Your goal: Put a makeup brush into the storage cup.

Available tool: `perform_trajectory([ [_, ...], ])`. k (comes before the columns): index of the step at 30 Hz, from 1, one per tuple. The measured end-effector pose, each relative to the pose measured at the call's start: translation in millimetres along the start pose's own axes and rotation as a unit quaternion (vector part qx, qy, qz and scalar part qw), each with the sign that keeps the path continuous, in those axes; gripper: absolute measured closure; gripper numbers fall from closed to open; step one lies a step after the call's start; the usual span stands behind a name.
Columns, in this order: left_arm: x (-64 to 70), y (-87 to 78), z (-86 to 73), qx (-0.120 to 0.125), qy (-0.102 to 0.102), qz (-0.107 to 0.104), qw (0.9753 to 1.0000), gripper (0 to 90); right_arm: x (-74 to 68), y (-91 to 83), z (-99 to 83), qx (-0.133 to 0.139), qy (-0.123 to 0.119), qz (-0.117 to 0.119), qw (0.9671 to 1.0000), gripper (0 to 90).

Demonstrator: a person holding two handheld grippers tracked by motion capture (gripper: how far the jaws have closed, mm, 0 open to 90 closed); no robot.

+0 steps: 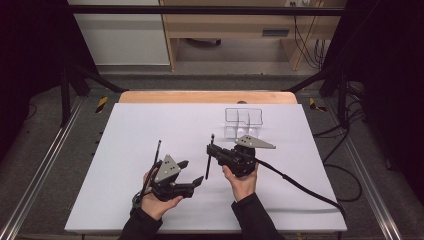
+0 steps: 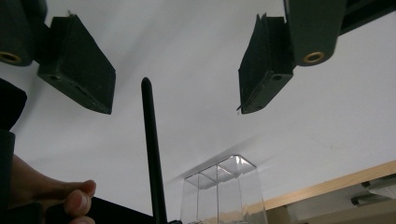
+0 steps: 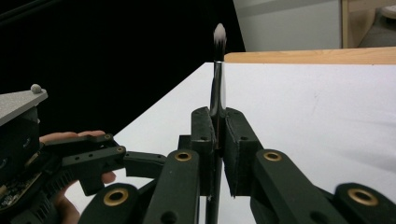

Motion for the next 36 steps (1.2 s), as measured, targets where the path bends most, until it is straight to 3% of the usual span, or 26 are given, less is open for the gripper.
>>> perform_trajectory([
  [9, -14.9, -12.5, -10.2, -0.012, 0.008, 0.008, 0.9999, 18.7, 3.0, -4.4, 2.8, 0.000, -0.028, -0.016, 0.9995, 84.0],
  [22, -50.4, -36.8, -23.7, -0.014, -0.013, 0.036, 0.9992, 13.1, 8.9, -9.3, 7.7, 0.003, -0.057, -0.039, 0.9976, 84.0],
  [36, -70.7, -45.4, -31.3, -0.020, -0.021, 0.061, 0.9977, 10.9, 24.6, -20.1, 33.3, 0.023, -0.077, -0.073, 0.9941, 84.0],
])
Point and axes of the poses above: each handheld gripper's, and its own axes: y roughly forward along the jaws, z roughly out of its top, x roughly to its right, the point moved 7 cm from there along y, roughly forward along the jaws, and after that the axes turned 3 degrees about y, right-handed, at the moved point
